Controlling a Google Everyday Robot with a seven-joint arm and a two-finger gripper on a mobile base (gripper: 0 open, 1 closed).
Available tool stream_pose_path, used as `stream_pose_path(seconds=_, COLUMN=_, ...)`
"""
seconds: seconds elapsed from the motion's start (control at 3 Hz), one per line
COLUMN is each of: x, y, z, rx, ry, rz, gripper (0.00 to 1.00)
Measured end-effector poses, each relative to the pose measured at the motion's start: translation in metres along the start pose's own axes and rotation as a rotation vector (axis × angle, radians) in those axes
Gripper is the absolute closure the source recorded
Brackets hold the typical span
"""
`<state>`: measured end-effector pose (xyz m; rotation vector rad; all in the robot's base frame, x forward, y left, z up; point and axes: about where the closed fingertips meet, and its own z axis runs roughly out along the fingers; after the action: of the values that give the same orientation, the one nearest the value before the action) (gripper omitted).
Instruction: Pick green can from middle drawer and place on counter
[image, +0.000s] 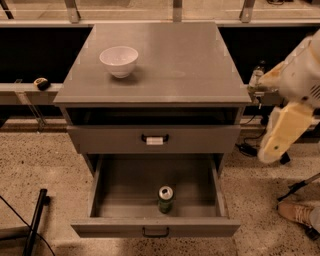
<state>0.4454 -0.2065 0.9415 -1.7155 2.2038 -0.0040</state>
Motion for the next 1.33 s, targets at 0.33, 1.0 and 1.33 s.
stream_pose_path(seconds=0.33, x=-0.014, y=0.033, z=0.054, rx=-0.042, ry=-0.133, rz=-0.027, gripper=0.0)
stream_pose_path(seconds=1.0, x=-0.019, y=0.048, z=0.083, rx=-0.02, ry=-0.15, rz=-0.152, gripper=0.0)
stream_pose_path(seconds=1.33, x=-0.01, y=0.087, z=0.183, rx=-0.15, ry=-0.318, rz=-0.05, gripper=0.0)
